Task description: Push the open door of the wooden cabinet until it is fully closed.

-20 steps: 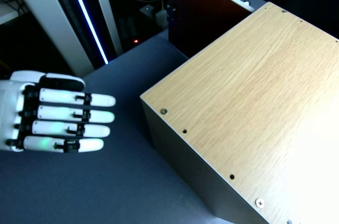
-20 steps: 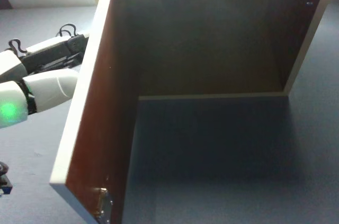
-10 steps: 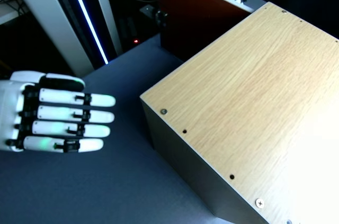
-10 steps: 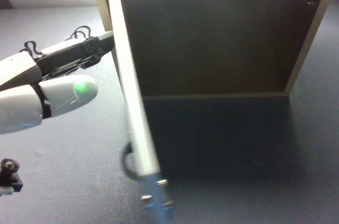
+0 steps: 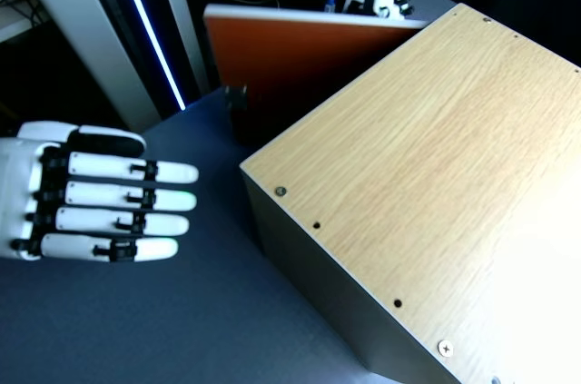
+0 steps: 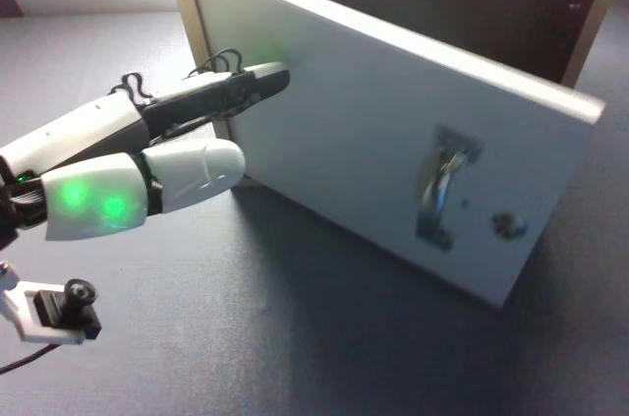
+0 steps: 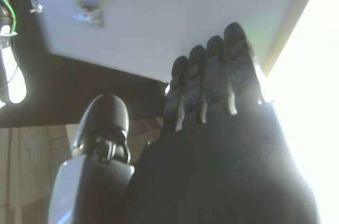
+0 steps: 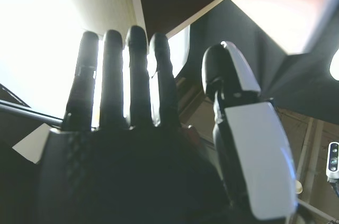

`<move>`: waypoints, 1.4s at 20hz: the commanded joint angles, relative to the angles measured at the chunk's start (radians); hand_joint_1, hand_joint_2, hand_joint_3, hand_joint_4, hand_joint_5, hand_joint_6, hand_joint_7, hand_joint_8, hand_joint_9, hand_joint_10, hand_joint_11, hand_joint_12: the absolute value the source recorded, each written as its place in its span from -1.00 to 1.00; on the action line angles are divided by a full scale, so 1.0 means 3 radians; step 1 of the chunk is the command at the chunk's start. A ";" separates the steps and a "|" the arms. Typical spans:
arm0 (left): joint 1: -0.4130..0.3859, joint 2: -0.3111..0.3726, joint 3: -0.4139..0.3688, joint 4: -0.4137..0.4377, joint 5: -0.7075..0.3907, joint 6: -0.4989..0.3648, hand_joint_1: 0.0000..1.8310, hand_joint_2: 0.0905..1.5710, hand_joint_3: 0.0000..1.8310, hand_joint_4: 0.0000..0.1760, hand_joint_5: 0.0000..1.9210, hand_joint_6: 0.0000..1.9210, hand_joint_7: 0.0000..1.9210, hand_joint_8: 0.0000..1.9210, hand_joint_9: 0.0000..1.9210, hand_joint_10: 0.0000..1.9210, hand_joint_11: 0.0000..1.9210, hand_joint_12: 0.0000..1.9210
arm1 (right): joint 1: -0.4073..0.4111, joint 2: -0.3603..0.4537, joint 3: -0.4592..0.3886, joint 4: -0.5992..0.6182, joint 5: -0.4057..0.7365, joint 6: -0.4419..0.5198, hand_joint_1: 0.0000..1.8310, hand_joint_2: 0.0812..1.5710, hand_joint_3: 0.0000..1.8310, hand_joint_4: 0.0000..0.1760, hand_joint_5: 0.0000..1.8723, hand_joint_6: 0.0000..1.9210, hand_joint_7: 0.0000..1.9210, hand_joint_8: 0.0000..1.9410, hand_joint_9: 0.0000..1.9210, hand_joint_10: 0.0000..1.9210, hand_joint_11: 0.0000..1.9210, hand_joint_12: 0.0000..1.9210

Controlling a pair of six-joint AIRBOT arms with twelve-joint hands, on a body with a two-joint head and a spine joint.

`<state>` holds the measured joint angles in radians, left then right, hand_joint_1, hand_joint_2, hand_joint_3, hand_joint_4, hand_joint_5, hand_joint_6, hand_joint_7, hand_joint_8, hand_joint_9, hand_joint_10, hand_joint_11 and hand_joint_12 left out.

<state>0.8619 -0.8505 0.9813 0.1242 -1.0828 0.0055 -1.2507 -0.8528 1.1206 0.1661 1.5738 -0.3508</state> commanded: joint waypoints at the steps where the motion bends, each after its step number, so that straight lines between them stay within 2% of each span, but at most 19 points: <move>1: -0.0071 -0.0020 0.0019 -0.0031 -0.0375 -0.0018 -0.92 0.87 -1.00 -1.00 -0.83 -0.99 -0.87 -1.00 -0.89 -1.00 -0.91 -0.96 | 0.0029 0.0002 0.0006 0.0097 0.0419 0.0039 -0.39 0.71 -1.00 -1.00 -0.56 -1.00 -0.57 -1.00 -0.66 -1.00 -1.00 -0.25; 5: -0.0158 -0.0102 0.0066 0.0004 -0.0316 -0.0018 -0.91 0.86 -1.00 -1.00 -0.86 -1.00 -0.88 -1.00 -0.89 -1.00 -0.89 -0.96 | 0.0029 0.0002 0.0007 0.0099 0.0420 0.0039 -0.42 0.71 -1.00 -1.00 -0.57 -1.00 -0.58 -1.00 -0.67 -1.00 -1.00 -0.27; 10: -0.0297 -0.0226 0.0146 0.0064 -0.0202 -0.0018 -0.74 0.81 -1.00 -1.00 -0.80 -0.99 -0.80 -0.99 -0.80 -0.99 -0.80 -0.94 | 0.0029 0.0002 0.0009 0.0103 0.0421 0.0039 -0.42 0.71 -1.00 -1.00 -0.57 -1.00 -0.58 -1.00 -0.67 -1.00 -1.00 -0.25; 14: -0.0456 -0.0379 0.0252 0.0134 -0.0076 -0.0018 -0.84 0.82 -1.00 -1.00 -0.83 -1.00 -0.82 -1.00 -0.81 -0.99 -0.80 -0.95 | 0.0029 0.0002 0.0013 0.0103 0.0422 0.0039 -0.44 0.71 -1.00 -1.00 -0.56 -1.00 -0.57 -1.00 -0.66 -1.00 -1.00 -0.23; 15: -0.0500 -0.0413 0.0276 0.0156 -0.0038 -0.0018 -0.71 0.79 -1.00 -1.00 -0.81 -0.99 -0.80 -0.99 -0.81 -0.99 -0.82 -0.96 | 0.0029 0.0002 0.0015 0.0104 0.0422 0.0039 -0.46 0.70 -1.00 -1.00 -0.56 -1.00 -0.57 -1.00 -0.65 -1.00 -1.00 -0.22; 17: -0.0592 -0.0492 0.0332 0.0221 0.0080 -0.0018 -0.65 0.76 -1.00 -1.00 -0.83 -1.00 -0.80 -1.00 -0.80 -0.99 -0.82 -0.95 | 0.0029 0.0002 0.0017 0.0106 0.0423 0.0039 -0.46 0.70 -1.00 -1.00 -0.57 -1.00 -0.58 -1.00 -0.67 -1.00 -1.00 -0.24; 19: -0.0678 -0.0571 0.0401 0.0249 0.0188 -0.0018 -0.73 0.77 -1.00 -1.00 -0.82 -1.00 -0.79 -1.00 -0.78 -0.99 -0.78 -0.93 | 0.0029 0.0002 0.0021 0.0112 0.0424 0.0039 -0.36 0.69 -1.00 -1.00 -0.59 -1.00 -0.63 -1.00 -0.67 -1.00 -1.00 -0.20; 21: -0.0764 -0.0651 0.0459 0.0270 0.0248 -0.0018 -0.75 0.77 -1.00 -1.00 -0.79 -0.99 -0.78 -1.00 -0.79 -1.00 -0.80 -0.94 | 0.0029 0.0002 0.0027 0.0117 0.0426 0.0039 -0.23 0.67 -1.00 -1.00 -0.62 -1.00 -0.72 -1.00 -0.75 -1.00 -1.00 -0.35; 22: -0.0792 -0.0674 0.0474 0.0281 0.0266 -0.0018 -0.76 0.77 -1.00 -1.00 -0.79 -0.99 -0.79 -1.00 -0.80 -1.00 -0.80 -0.94 | 0.0029 0.0002 0.0028 0.0117 0.0428 0.0039 -0.21 0.69 -1.00 -1.00 -0.64 -1.00 -0.75 -1.00 -0.76 -1.00 -0.98 -0.36; 24: -0.0854 -0.0728 0.0514 0.0304 0.0323 -0.0018 -0.82 0.79 -1.00 -1.00 -0.79 -1.00 -0.78 -1.00 -0.78 -0.99 -0.78 -0.93 | 0.0028 -0.0002 0.0030 0.0117 0.0428 0.0039 -0.28 0.69 -1.00 -0.92 -0.64 -1.00 -0.76 -1.00 -0.74 -0.99 -0.93 -0.32; 25: -0.0869 -0.0746 0.0530 0.0306 0.0343 -0.0018 -0.82 0.79 -0.99 -1.00 -0.81 -1.00 -0.80 -1.00 -0.79 -1.00 -0.78 -0.93 | 0.0028 -0.0003 0.0031 0.0117 0.0428 0.0039 -0.32 0.69 -1.00 -0.93 -0.64 -1.00 -0.76 -1.00 -0.74 -1.00 -0.97 -0.23; 27: -0.0894 -0.0776 0.0565 0.0305 0.0386 -0.0018 -0.83 0.76 -1.00 -1.00 -0.81 -1.00 -0.83 -1.00 -0.83 -1.00 -0.81 -0.95 | 0.0028 -0.0004 0.0033 0.0117 0.0428 0.0039 -0.31 0.67 -1.00 -1.00 -0.62 -1.00 -0.75 -0.99 -0.77 -1.00 -1.00 -0.23; 28: -0.0911 -0.0792 0.0582 0.0298 0.0431 -0.0018 -0.83 0.76 -1.00 -1.00 -0.81 -0.99 -0.82 -1.00 -0.82 -1.00 -0.80 -0.94 | 0.0028 -0.0004 0.0034 0.0117 0.0428 0.0039 -0.30 0.68 -1.00 -1.00 -0.62 -1.00 -0.75 -1.00 -0.78 -1.00 -1.00 -0.31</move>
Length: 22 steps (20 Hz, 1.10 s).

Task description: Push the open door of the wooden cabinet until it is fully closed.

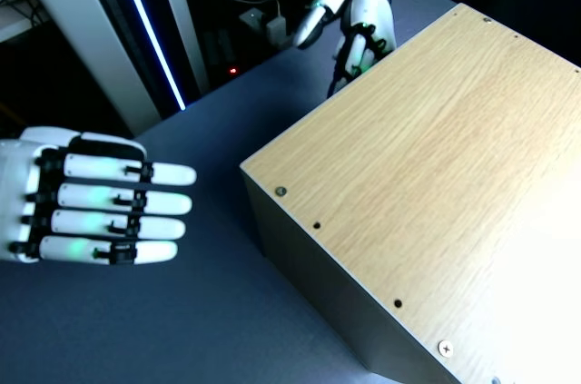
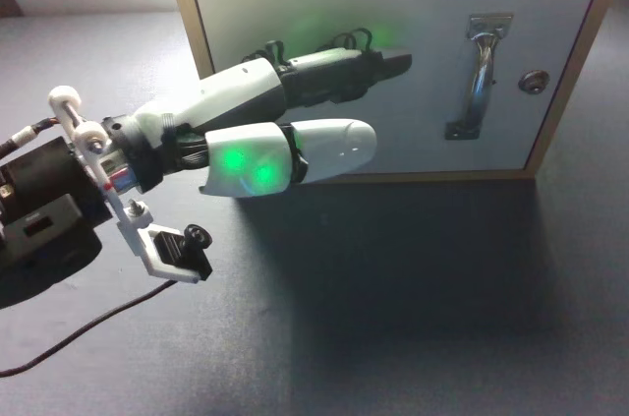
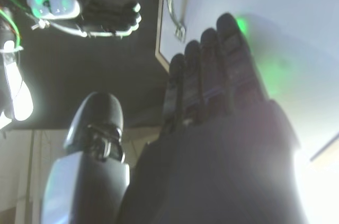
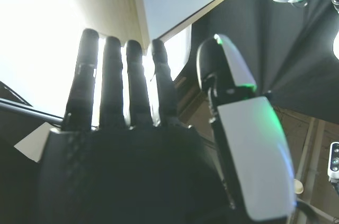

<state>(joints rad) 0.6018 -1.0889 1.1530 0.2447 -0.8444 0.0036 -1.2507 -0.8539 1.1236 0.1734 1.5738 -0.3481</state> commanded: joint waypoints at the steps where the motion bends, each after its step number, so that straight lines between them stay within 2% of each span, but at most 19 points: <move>1: -0.0050 -0.0008 0.0019 -0.0121 -0.0333 -0.0012 -0.83 0.76 -1.00 -1.00 -0.80 -0.99 -0.82 -1.00 -0.82 -1.00 -0.79 -0.94 | 0.0026 -0.0001 0.0025 0.0092 0.0428 0.0030 -0.30 0.68 -1.00 -1.00 -0.62 -1.00 -0.75 -1.00 -0.80 -0.99 -1.00 -0.38; 2: -0.0047 -0.0010 0.0022 -0.0142 -0.0331 -0.0012 -0.77 0.74 -1.00 -1.00 -0.74 -0.98 -0.76 -0.98 -0.77 -0.98 -0.74 -0.92 | 0.0026 -0.0003 0.0026 0.0092 0.0428 0.0030 -0.30 0.68 -1.00 -1.00 -0.62 -1.00 -0.74 -1.00 -0.81 -1.00 -1.00 -0.47; 3: -0.0042 -0.0010 0.0020 -0.0148 -0.0345 -0.0012 -0.81 0.74 -1.00 -1.00 -0.75 -0.99 -0.76 -0.99 -0.78 -0.99 -0.74 -0.92 | 0.0026 -0.0003 0.0026 0.0092 0.0428 0.0030 -0.31 0.68 -1.00 -1.00 -0.61 -1.00 -0.73 -1.00 -0.80 -1.00 -1.00 -0.48; 7: 0.0057 0.0071 -0.0079 -0.0149 -0.0473 -0.0012 -0.81 0.75 -1.00 -1.00 -0.77 -1.00 -0.78 -1.00 -0.78 -1.00 -0.75 -0.93 | 0.0025 -0.0004 0.0020 0.0093 0.0438 0.0031 -0.25 0.68 -1.00 -1.00 -0.61 -1.00 -0.74 -1.00 -0.78 -1.00 -1.00 -0.42; 9: 0.0143 0.0166 -0.0162 -0.0164 -0.0595 -0.0012 -0.92 0.77 -0.99 -1.00 -0.86 -1.00 -0.86 -1.00 -0.85 -1.00 -0.82 -0.96 | 0.0021 -0.0003 0.0013 0.0110 0.0461 0.0059 -0.32 0.68 -1.00 -1.00 -0.62 -1.00 -0.72 -1.00 -0.75 -0.99 -1.00 -0.32; 10: 0.0202 0.0220 -0.0206 -0.0186 -0.0677 -0.0012 -0.80 0.76 -1.00 -1.00 -0.81 -0.98 -0.82 -0.99 -0.82 -0.99 -0.80 -0.95 | 0.0020 -0.0003 0.0011 0.0118 0.0470 0.0066 -0.31 0.68 -1.00 -1.00 -0.62 -1.00 -0.71 -1.00 -0.74 -0.99 -1.00 -0.25; 12: 0.0309 0.0326 -0.0290 -0.0235 -0.0805 -0.0012 -0.74 0.76 -1.00 -1.00 -0.78 -0.99 -0.78 -0.99 -0.78 -0.99 -0.78 -0.93 | 0.0020 -0.0003 0.0007 0.0120 0.0485 0.0067 -0.29 0.68 -1.00 -1.00 -0.61 -1.00 -0.70 -1.00 -0.71 -0.99 -1.00 -0.13; 14: 0.0448 0.0456 -0.0388 -0.0306 -0.0958 -0.0012 -0.74 0.76 -0.99 -1.00 -0.77 -1.00 -0.76 -1.00 -0.76 -1.00 -0.96 -0.47 | 0.0020 -0.0003 0.0003 0.0122 0.0502 0.0067 -0.27 0.68 -1.00 -1.00 -0.62 -1.00 -0.70 -1.00 -0.70 -0.99 -1.00 -0.12; 15: 0.0519 0.0522 -0.0435 -0.0339 -0.1031 -0.0012 -0.71 0.76 -1.00 -1.00 -0.76 -1.00 -0.76 -1.00 -0.75 -1.00 -0.99 -0.35 | 0.0020 -0.0003 0.0000 0.0125 0.0506 0.0067 -0.28 0.68 -1.00 -1.00 -0.62 -1.00 -0.71 -1.00 -0.71 -1.00 -1.00 -0.15; 16: 0.0613 0.0608 -0.0494 -0.0389 -0.1108 -0.0012 -0.74 0.76 -1.00 -1.00 -0.78 -1.00 -0.78 -1.00 -0.77 -1.00 -1.00 -0.35 | 0.0020 -0.0003 -0.0004 0.0130 0.0508 0.0067 -0.32 0.68 -1.00 -1.00 -0.63 -1.00 -0.72 -1.00 -0.73 -1.00 -1.00 -0.18; 17: 0.0736 0.0716 -0.0564 -0.0472 -0.1201 -0.0012 -0.81 0.78 -0.99 -1.00 -0.79 -1.00 -0.81 -1.00 -0.81 -0.99 -1.00 -0.45 | 0.0019 -0.0003 -0.0007 0.0141 0.0508 0.0067 -0.29 0.68 -1.00 -1.00 -0.63 -1.00 -0.71 -1.00 -0.72 -1.00 -1.00 -0.19; 19: 0.0906 0.0867 -0.0665 -0.0620 -0.1349 -0.0012 -0.78 0.77 -1.00 -1.00 -0.82 -1.00 -0.83 -1.00 -0.86 -1.00 -1.00 -0.58 | 0.0019 -0.0003 -0.0013 0.0150 0.0509 0.0067 -0.28 0.68 -1.00 -1.00 -0.62 -1.00 -0.70 -1.00 -0.72 -1.00 -1.00 -0.16; 22: 0.1175 0.1088 -0.0807 -0.0926 -0.1637 -0.0012 -0.83 0.79 -1.00 -1.00 -0.83 -1.00 -0.86 -1.00 -0.86 -0.99 -1.00 -0.56 | 0.0019 -0.0003 -0.0013 0.0156 0.0517 0.0067 -0.33 0.69 -1.00 -1.00 -0.62 -1.00 -0.70 -1.00 -0.72 -1.00 -1.00 -0.15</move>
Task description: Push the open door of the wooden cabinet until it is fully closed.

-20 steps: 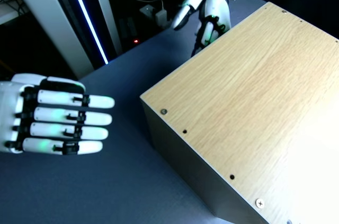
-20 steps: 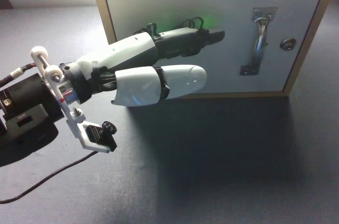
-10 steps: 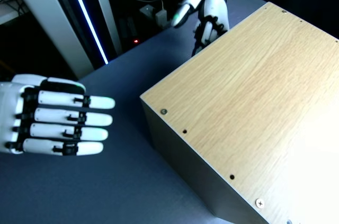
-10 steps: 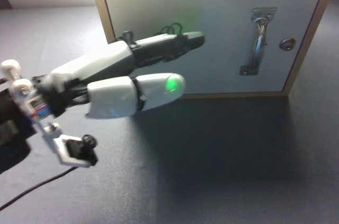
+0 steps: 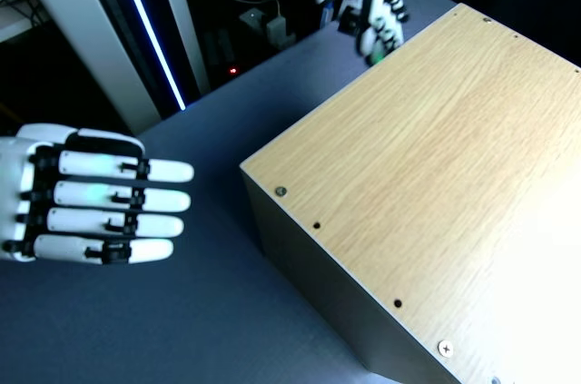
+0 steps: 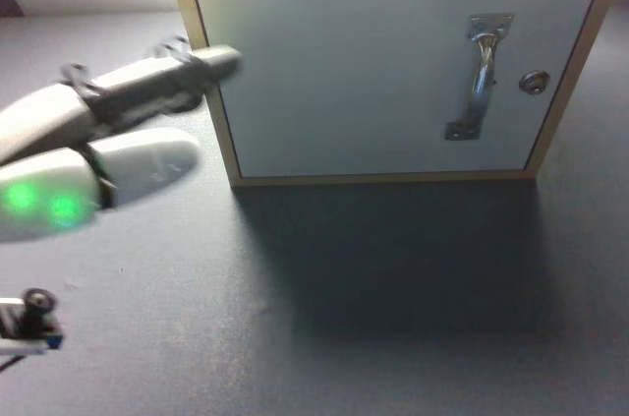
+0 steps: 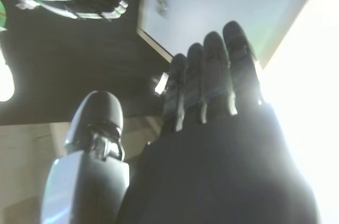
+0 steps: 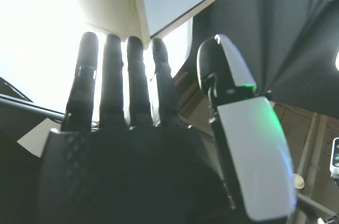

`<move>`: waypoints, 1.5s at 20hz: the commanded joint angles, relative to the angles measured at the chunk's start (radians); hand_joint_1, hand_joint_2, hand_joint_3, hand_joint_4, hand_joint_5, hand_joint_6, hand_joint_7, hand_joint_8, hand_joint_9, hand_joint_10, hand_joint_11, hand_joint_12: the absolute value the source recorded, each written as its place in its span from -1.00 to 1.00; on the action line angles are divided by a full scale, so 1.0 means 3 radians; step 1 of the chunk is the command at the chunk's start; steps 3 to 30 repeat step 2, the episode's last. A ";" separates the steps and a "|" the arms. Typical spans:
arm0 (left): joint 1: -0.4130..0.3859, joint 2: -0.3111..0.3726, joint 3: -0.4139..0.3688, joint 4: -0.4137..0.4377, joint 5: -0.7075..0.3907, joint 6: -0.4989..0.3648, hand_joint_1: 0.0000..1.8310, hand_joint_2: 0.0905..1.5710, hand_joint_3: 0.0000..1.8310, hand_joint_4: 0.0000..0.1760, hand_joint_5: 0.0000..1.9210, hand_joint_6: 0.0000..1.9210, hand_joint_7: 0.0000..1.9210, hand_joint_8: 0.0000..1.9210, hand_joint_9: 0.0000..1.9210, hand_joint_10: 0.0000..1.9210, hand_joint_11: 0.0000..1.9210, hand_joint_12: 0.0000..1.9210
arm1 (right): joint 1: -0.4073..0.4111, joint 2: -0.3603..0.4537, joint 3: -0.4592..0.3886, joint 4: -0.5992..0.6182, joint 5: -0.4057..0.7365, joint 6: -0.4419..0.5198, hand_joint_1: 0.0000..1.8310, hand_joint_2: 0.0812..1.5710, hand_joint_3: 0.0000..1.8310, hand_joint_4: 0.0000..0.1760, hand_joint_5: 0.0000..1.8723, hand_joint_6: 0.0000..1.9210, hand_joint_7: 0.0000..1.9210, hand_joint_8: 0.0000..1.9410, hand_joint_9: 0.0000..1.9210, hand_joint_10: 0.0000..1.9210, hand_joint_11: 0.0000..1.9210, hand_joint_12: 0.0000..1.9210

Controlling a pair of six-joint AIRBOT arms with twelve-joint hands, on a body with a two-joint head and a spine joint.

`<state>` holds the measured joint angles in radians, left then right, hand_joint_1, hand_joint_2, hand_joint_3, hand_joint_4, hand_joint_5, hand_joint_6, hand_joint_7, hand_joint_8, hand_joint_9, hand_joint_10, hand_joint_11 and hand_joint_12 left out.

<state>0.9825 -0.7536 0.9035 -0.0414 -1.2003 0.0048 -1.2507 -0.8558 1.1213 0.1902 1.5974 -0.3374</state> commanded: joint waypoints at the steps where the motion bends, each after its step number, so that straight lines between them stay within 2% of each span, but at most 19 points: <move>1: 0.0023 0.0051 -0.0020 -0.0131 -0.0593 -0.0016 -0.85 0.80 -1.00 -1.00 -0.82 -0.99 -0.84 -0.99 -0.85 -0.99 -1.00 -0.60 | 0.0019 0.0004 -0.0005 0.0106 0.0439 0.0031 -0.31 0.69 -1.00 -1.00 -0.62 -1.00 -0.70 -1.00 -0.72 -1.00 -1.00 -0.15; 2: 0.0061 0.0073 -0.0028 -0.0196 -0.0643 -0.0016 -0.81 0.79 -1.00 -1.00 -0.85 -1.00 -0.87 -0.99 -0.87 -0.99 -1.00 -0.65 | 0.0019 0.0004 -0.0005 0.0108 0.0440 0.0031 -0.28 0.69 -1.00 -1.00 -0.61 -1.00 -0.69 -1.00 -0.71 -1.00 -1.00 -0.15; 30: 0.0061 0.0073 -0.0028 -0.0196 -0.0643 -0.0016 -0.81 0.79 -1.00 -1.00 -0.85 -1.00 -0.87 -0.99 -0.87 -0.99 -1.00 -0.65 | 0.0019 0.0004 -0.0005 0.0108 0.0440 0.0031 -0.28 0.69 -1.00 -1.00 -0.61 -1.00 -0.69 -1.00 -0.71 -1.00 -1.00 -0.15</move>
